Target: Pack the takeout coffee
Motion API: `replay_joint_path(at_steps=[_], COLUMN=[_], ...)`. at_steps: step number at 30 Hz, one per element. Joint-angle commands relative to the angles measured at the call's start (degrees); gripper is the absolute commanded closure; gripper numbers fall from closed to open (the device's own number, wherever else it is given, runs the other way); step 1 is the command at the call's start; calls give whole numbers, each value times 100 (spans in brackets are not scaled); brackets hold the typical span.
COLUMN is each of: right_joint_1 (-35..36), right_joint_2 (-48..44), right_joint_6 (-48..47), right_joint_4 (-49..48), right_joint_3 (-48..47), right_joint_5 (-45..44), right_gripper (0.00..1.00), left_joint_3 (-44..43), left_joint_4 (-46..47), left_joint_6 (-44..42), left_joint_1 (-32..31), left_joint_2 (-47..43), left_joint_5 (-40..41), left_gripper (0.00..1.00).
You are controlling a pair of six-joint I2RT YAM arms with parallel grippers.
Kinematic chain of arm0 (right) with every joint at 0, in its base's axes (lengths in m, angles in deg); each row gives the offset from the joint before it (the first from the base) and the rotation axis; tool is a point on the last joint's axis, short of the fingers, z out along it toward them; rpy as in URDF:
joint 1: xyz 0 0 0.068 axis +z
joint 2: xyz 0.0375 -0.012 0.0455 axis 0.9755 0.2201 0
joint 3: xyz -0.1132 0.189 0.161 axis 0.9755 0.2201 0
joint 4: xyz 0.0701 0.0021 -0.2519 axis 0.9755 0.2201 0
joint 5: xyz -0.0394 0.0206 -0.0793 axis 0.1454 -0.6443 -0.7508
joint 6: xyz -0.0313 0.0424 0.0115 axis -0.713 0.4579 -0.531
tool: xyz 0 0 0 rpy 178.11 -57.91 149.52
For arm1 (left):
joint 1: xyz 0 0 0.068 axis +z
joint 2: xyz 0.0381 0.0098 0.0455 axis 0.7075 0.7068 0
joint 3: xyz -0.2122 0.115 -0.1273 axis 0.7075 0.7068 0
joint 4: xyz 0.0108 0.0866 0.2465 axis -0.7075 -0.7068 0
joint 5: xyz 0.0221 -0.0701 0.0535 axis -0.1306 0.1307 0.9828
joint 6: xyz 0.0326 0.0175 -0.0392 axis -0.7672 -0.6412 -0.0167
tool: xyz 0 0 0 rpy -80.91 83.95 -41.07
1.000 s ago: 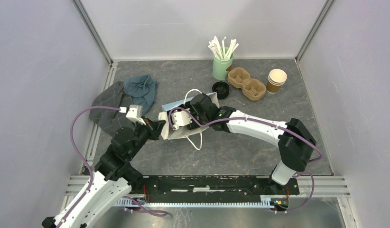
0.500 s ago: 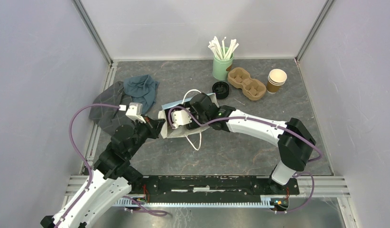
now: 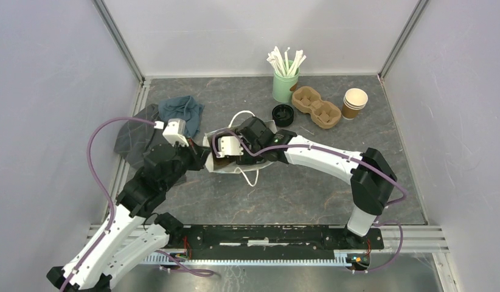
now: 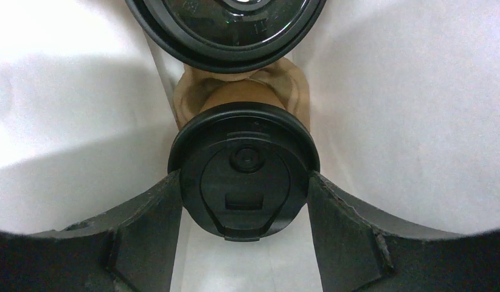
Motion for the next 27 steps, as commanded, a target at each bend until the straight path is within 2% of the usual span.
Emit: replay_joint_path(at_steps=[1,10,16,22,27], right_joint_1=[107,213,241,181,57], right_joint_2=[166,440,817,1403,1806], right_joint_6=[682,1443,1507,1424,1461], right_joint_4=[746,1293,1385,1540,1254], right_joint_3=[-408,-976,-1195,-1587,-1527], right_joint_5=[149,401,644,672,739], right_gripper=[100,100,100,100,100], left_joint_3=[-660,-1800,-2441,-2702,-2726], left_joint_4=[-326,-1401,-2196,-2323,-2337], left_joint_6=[301,366,491,412,382], left_joint_1=[5,5,40,251,403], left_joint_2=[367,1173,1850,2281,2475], left_joint_5=[45,197,468,871,1256], left_gripper=[98,98,98,98,98])
